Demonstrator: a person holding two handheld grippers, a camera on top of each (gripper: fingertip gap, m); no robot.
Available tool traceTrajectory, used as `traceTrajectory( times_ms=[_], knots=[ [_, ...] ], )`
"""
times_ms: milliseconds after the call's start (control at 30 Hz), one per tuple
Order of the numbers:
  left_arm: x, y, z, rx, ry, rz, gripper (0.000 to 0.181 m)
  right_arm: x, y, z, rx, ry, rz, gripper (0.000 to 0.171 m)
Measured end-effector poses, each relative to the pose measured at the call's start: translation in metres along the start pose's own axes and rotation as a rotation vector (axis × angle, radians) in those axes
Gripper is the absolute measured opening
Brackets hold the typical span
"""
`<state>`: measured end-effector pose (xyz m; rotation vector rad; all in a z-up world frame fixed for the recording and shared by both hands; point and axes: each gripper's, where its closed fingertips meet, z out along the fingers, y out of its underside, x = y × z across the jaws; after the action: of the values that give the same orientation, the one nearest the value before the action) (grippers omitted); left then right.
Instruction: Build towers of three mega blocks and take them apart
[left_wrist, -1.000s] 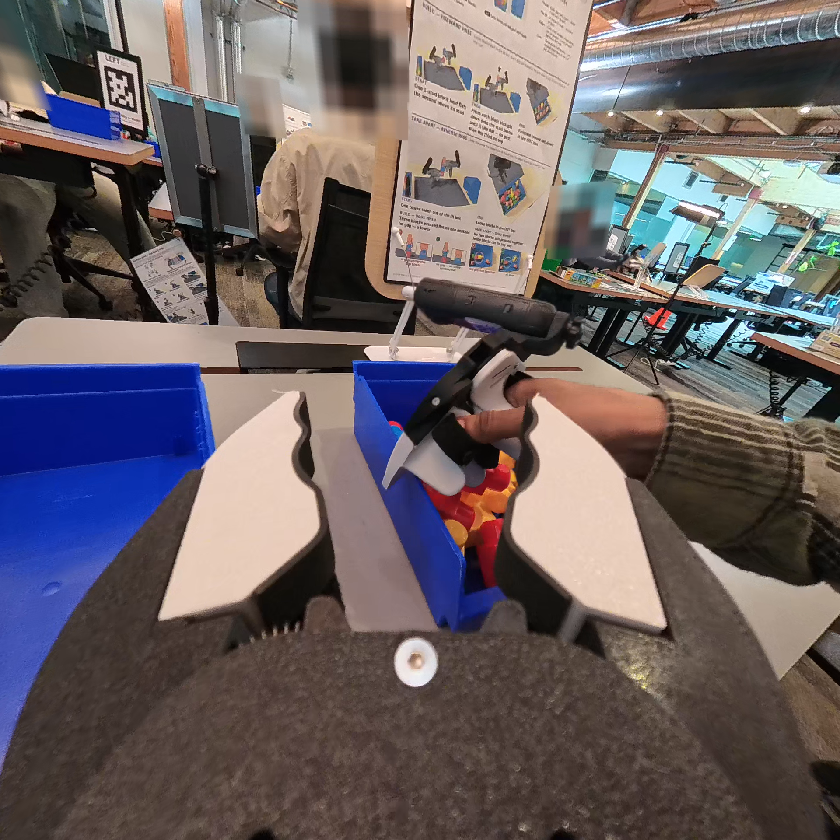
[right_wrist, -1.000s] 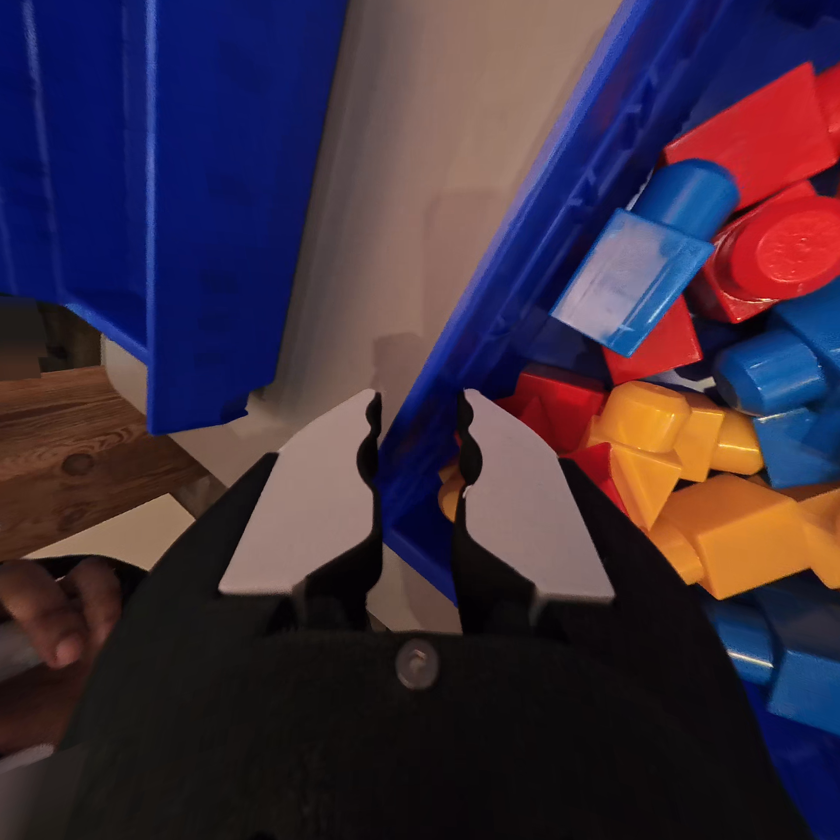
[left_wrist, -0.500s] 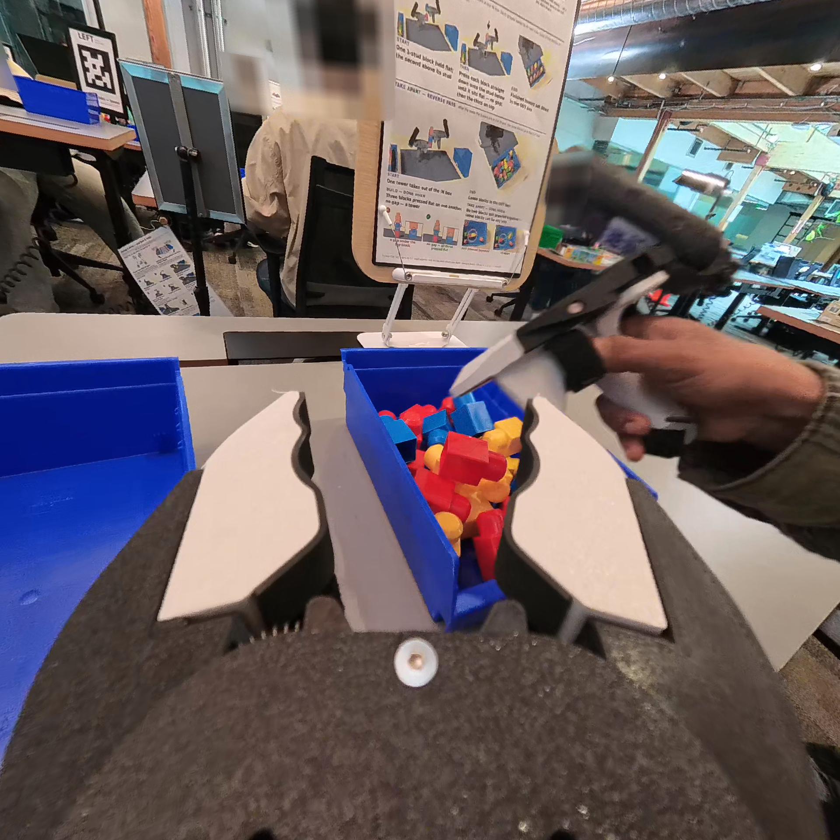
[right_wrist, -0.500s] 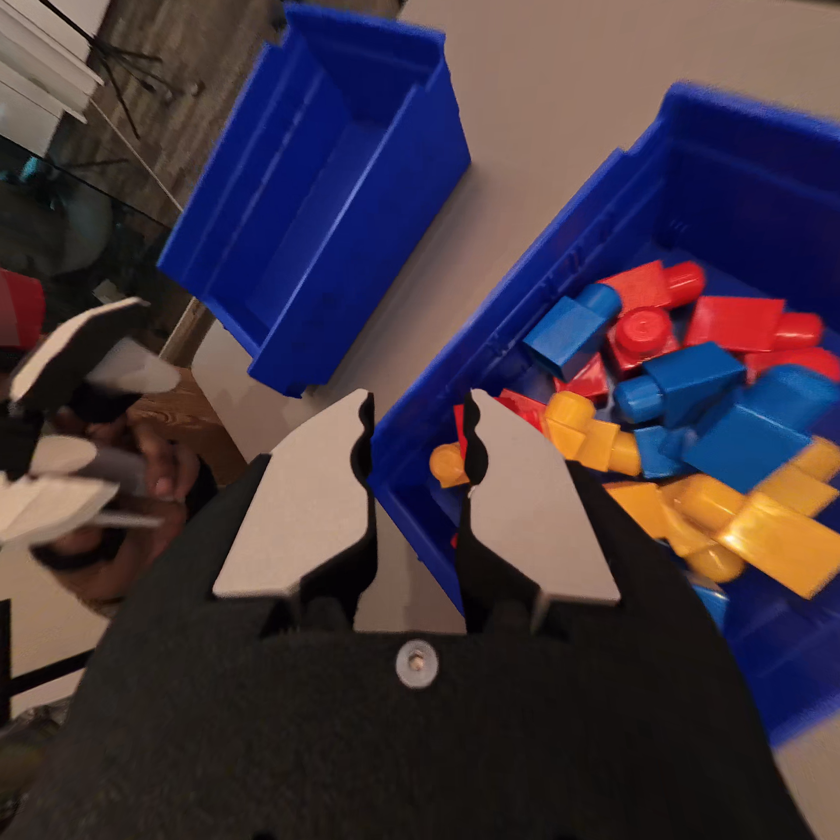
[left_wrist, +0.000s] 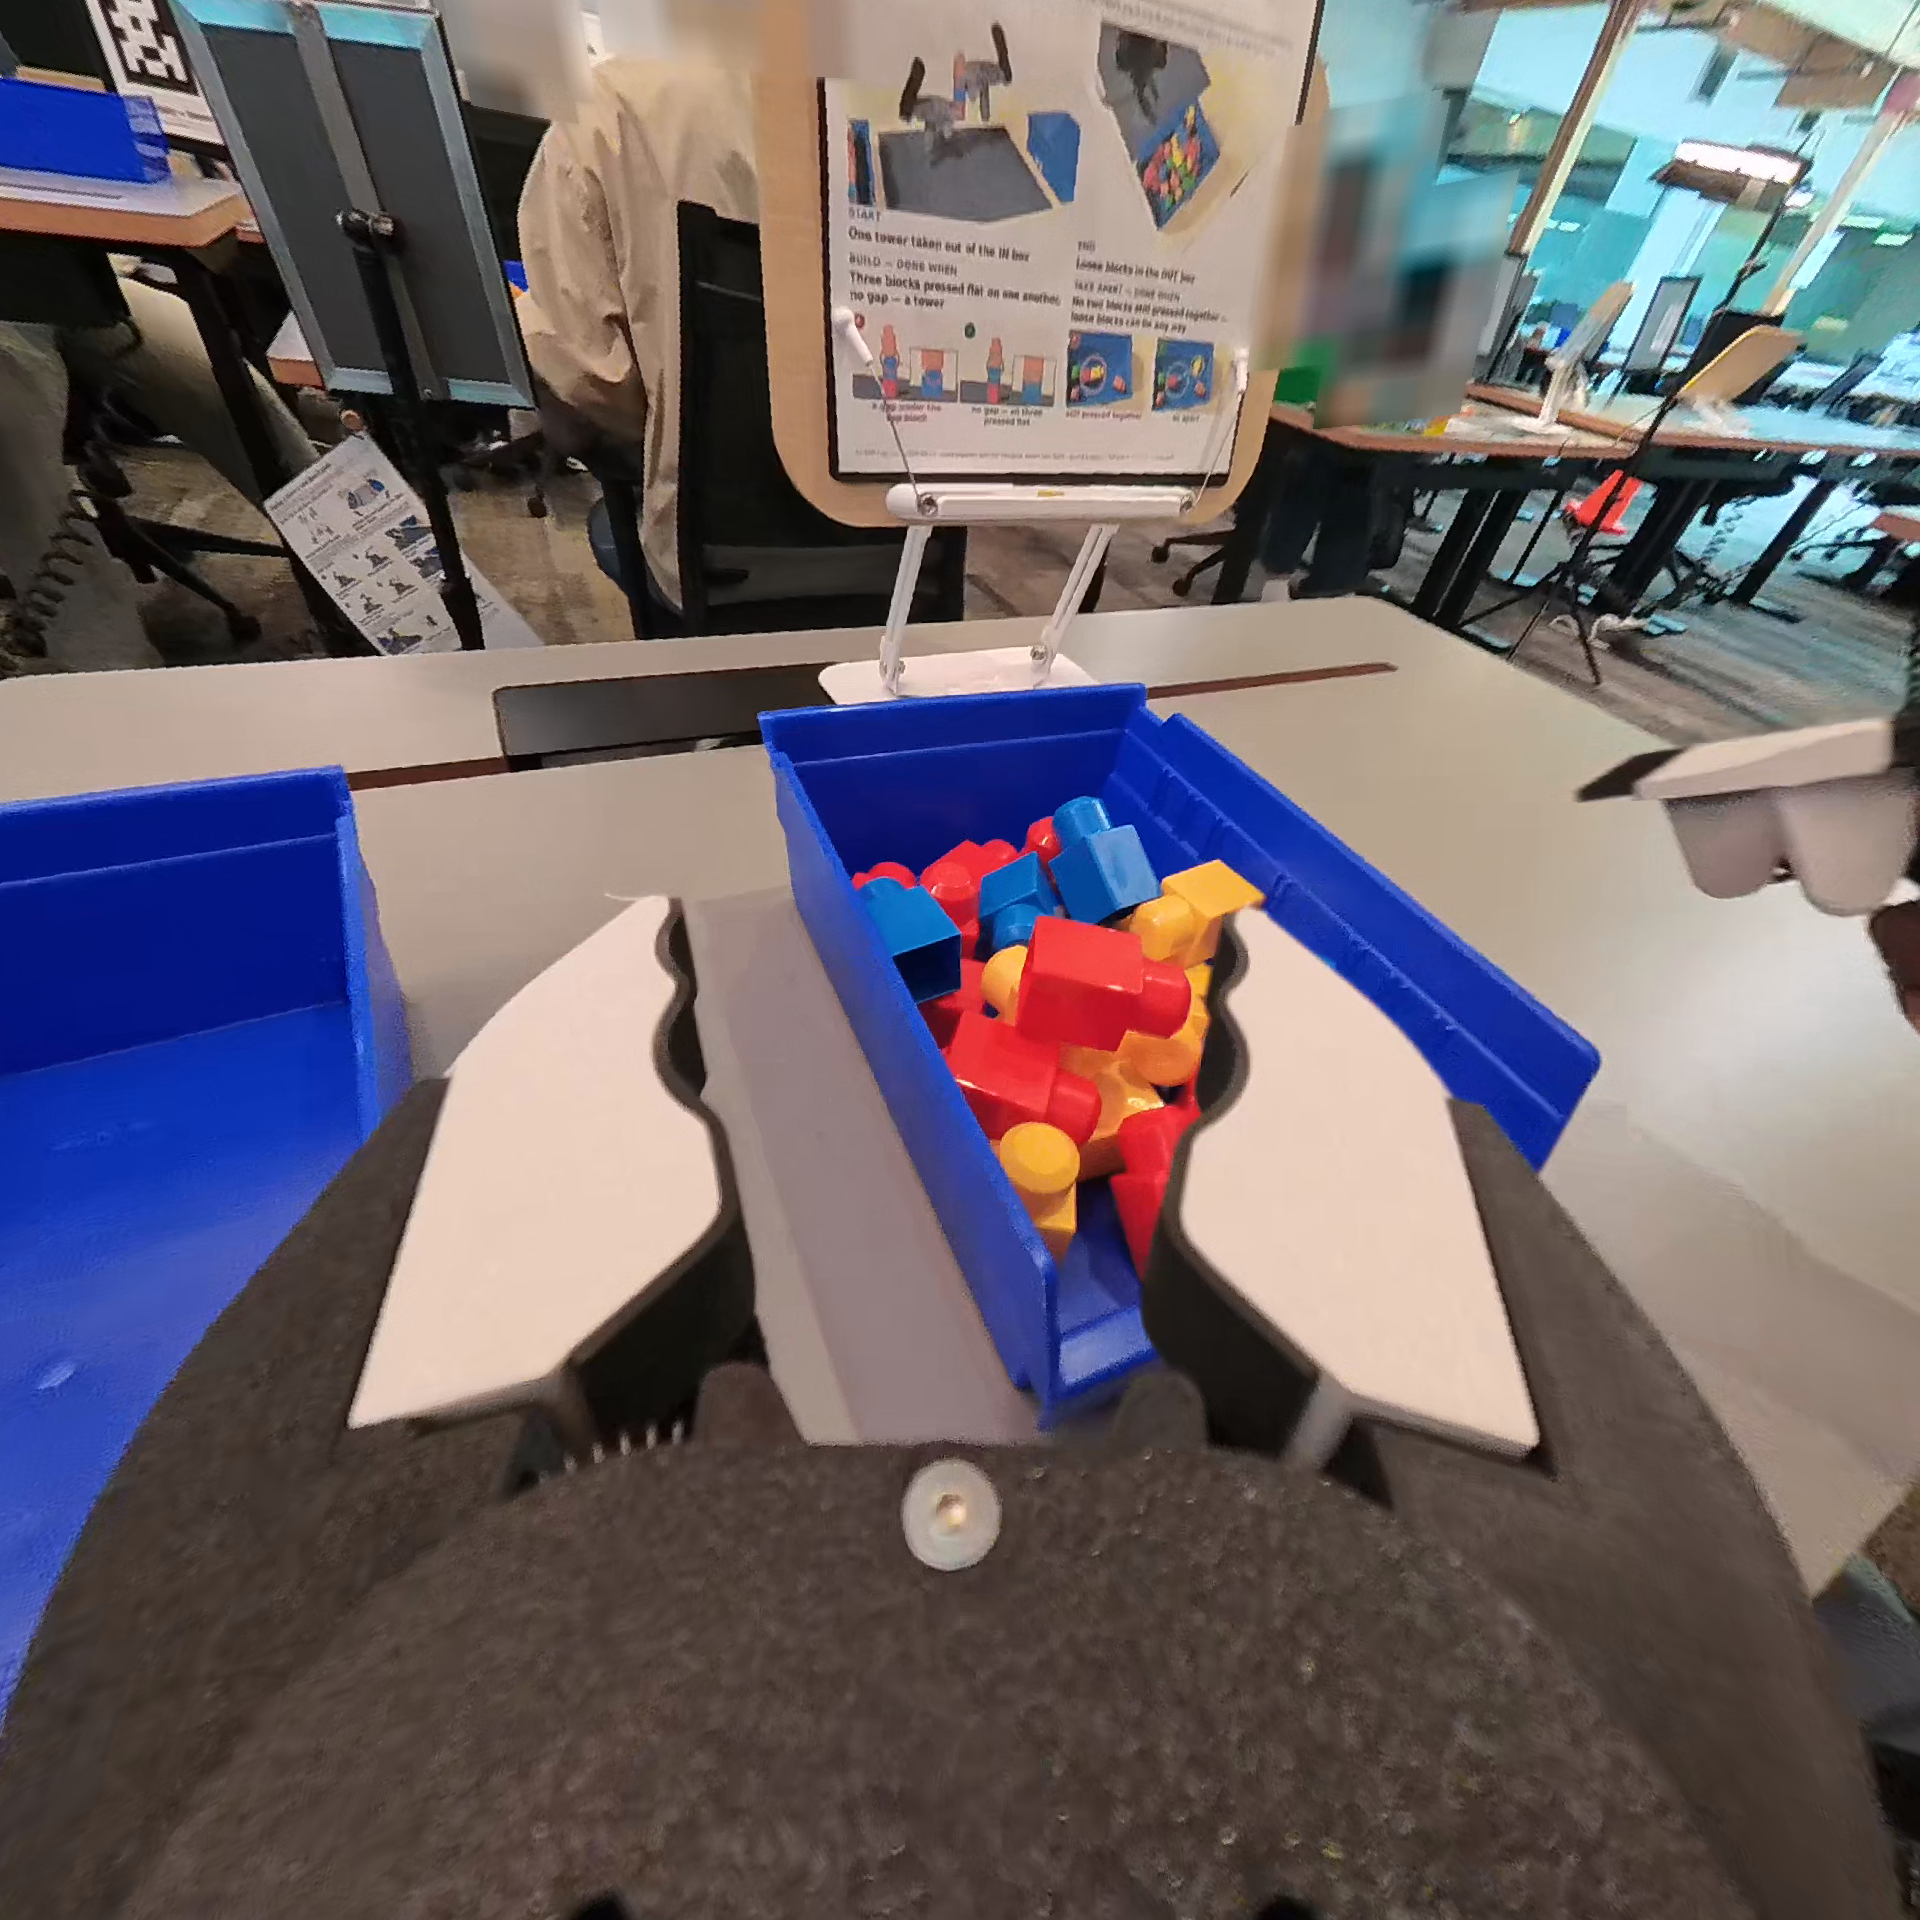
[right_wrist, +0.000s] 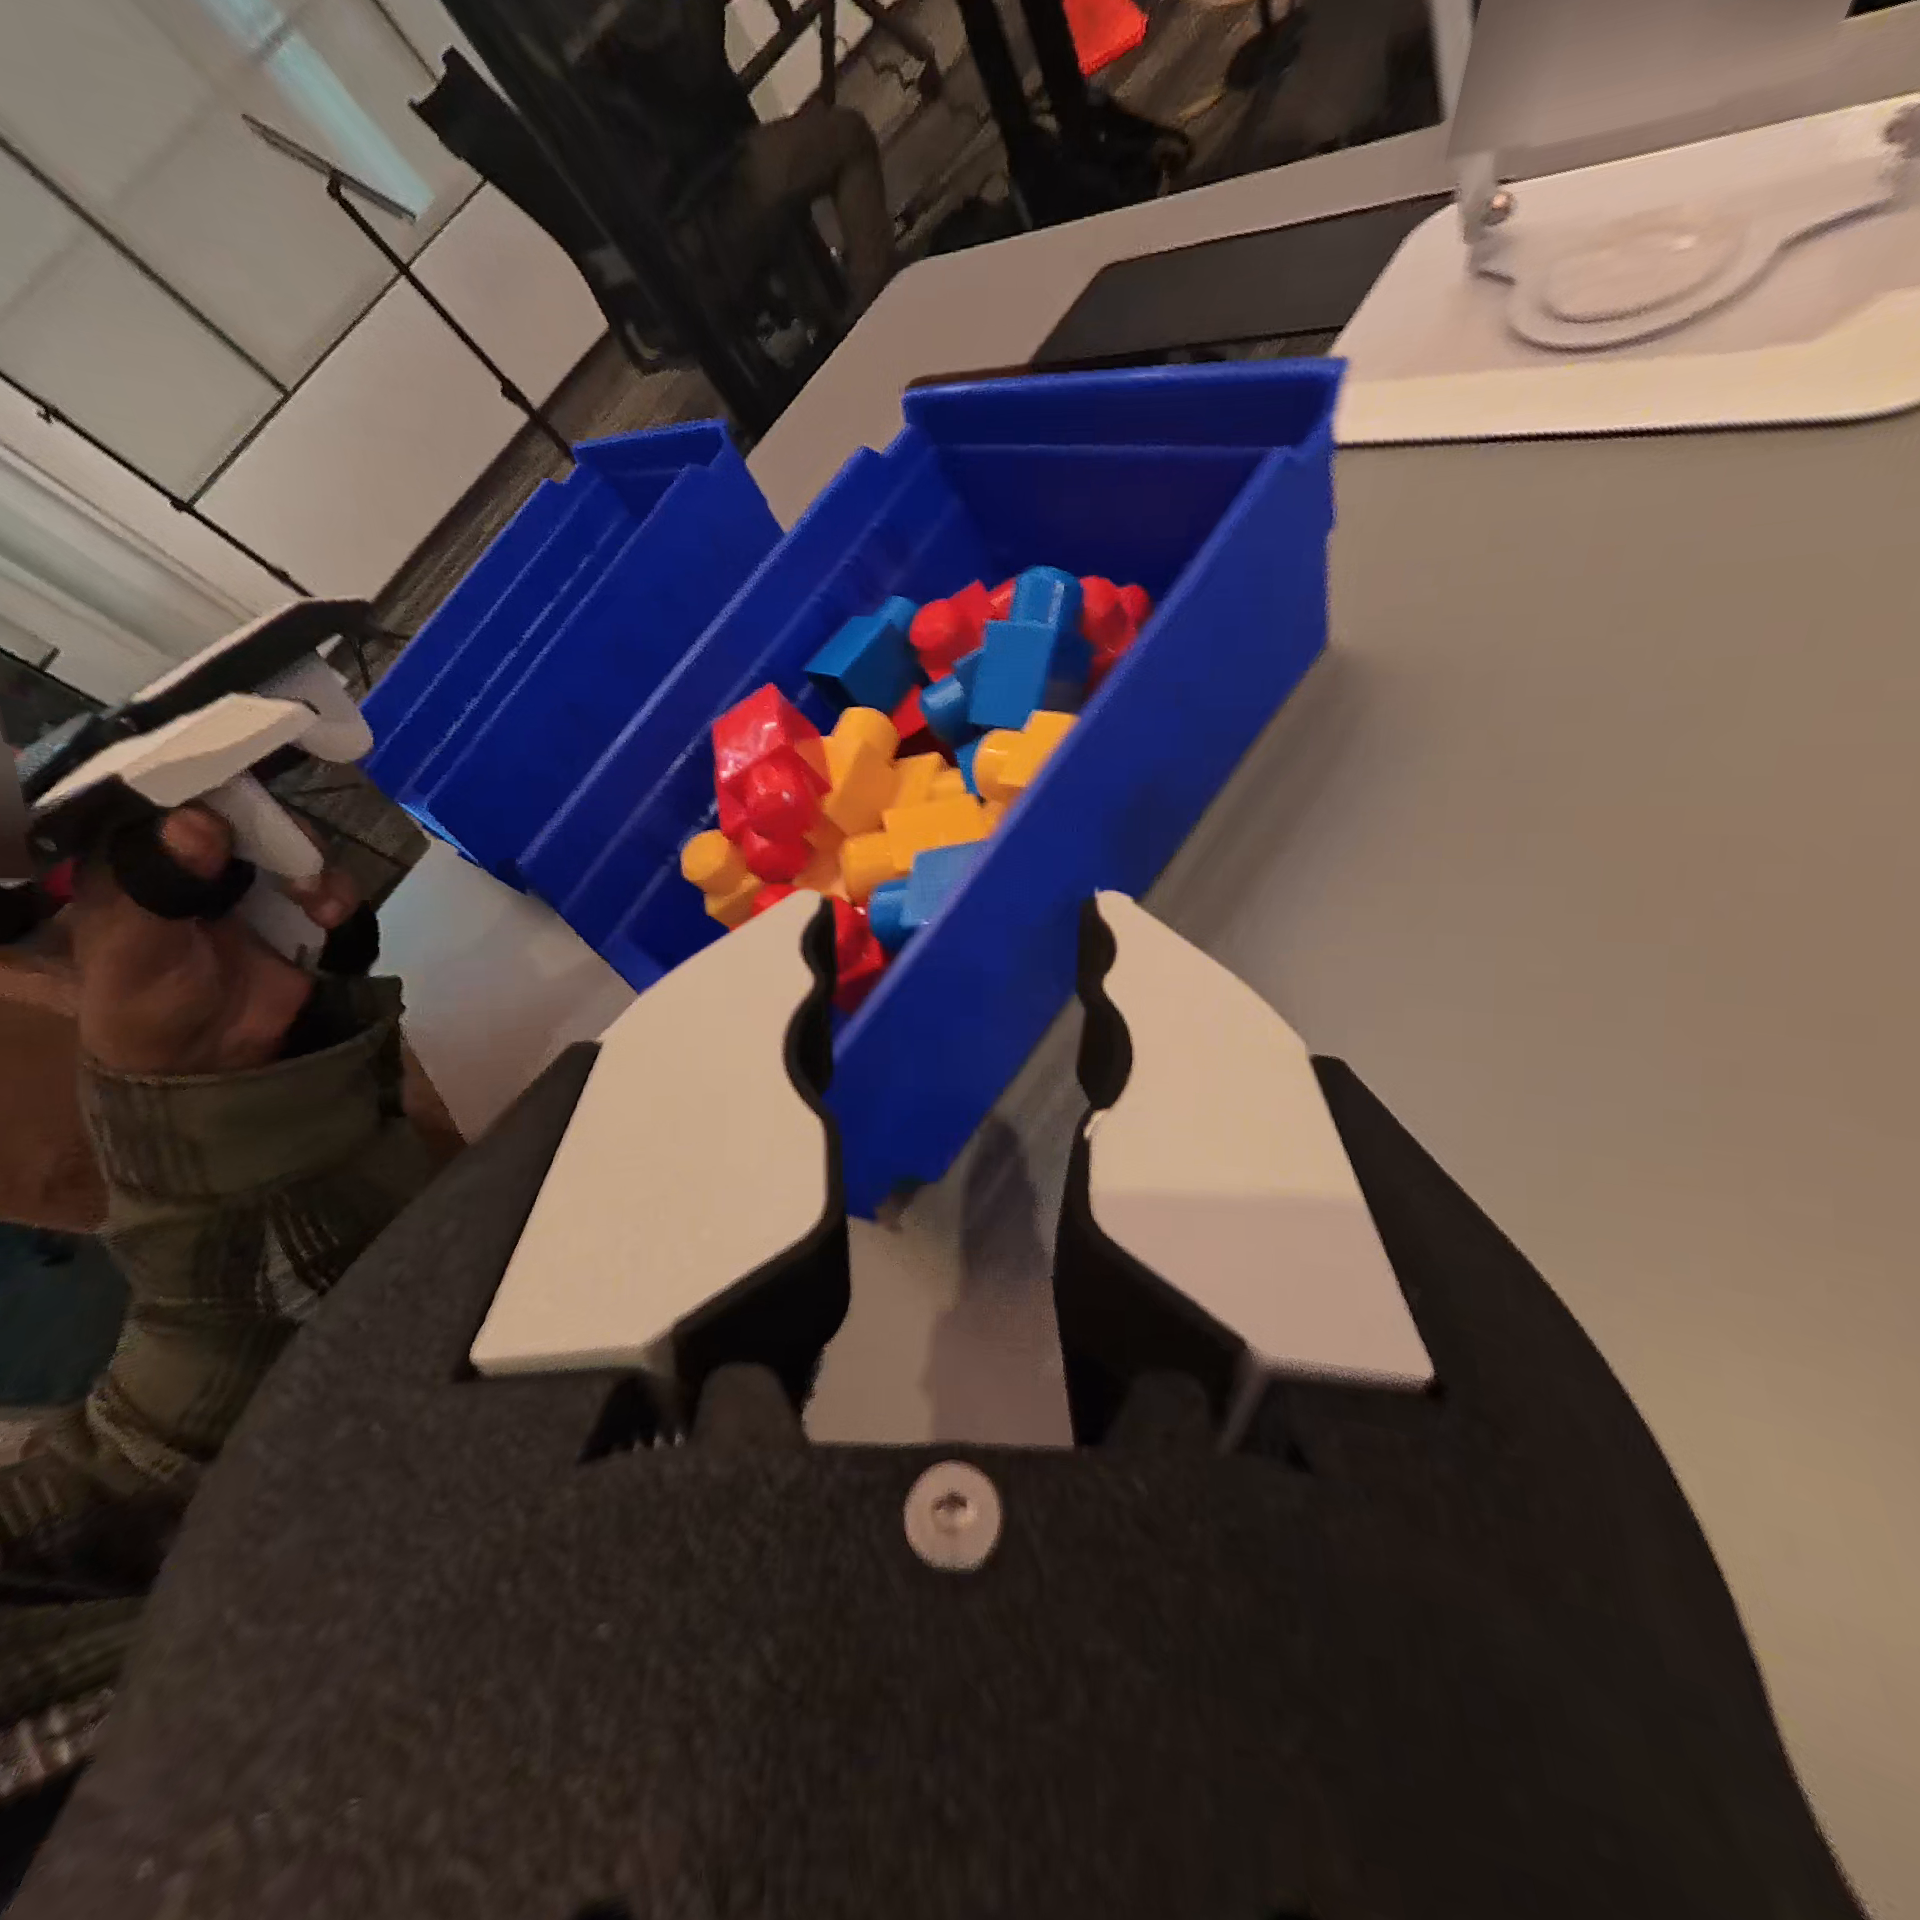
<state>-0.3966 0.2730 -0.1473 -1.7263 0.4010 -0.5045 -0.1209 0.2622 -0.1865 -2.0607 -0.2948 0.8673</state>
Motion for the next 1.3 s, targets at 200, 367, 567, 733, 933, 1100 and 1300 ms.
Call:
traceTrajectory(
  times_ms=[200, 367, 567, 733, 933, 1100, 1300],
  knots=[
    [-0.023, 0.003, 0.000, -0.034, -0.095, 0.008, 0.096, 0.041, 0.025, -0.032, 0.046, 0.084, -0.030, 0.046],
    [-0.056, 0.006, -0.009, -0.144, -0.207, 0.017, 0.102, 0.062, 0.031, -0.047, 0.079, 0.128, -0.040, 0.048],
    [-0.084, 0.013, -0.020, -0.279, -0.308, 0.030, 0.107, 0.077, 0.040, -0.048, 0.093, 0.119, 0.001, 0.048],
    [-0.070, 0.021, -0.009, -0.308, -0.266, 0.018, 0.107, 0.077, 0.045, -0.041, 0.056, 0.089, 0.017, 0.048],
    [-0.030, 0.020, 0.034, -0.389, -0.148, 0.066, 0.108, 0.074, 0.045, -0.041, 0.045, 0.088, 0.003, 0.049],
    [-0.020, 0.020, 0.064, -0.480, -0.124, 0.116, 0.109, 0.075, 0.046, -0.049, 0.049, 0.095, 0.002, 0.049],
    [-0.089, 0.018, 0.055, -0.558, -0.325, 0.048, 0.109, 0.077, 0.046, -0.058, 0.061, 0.092, 0.013, 0.049]
  ],
)
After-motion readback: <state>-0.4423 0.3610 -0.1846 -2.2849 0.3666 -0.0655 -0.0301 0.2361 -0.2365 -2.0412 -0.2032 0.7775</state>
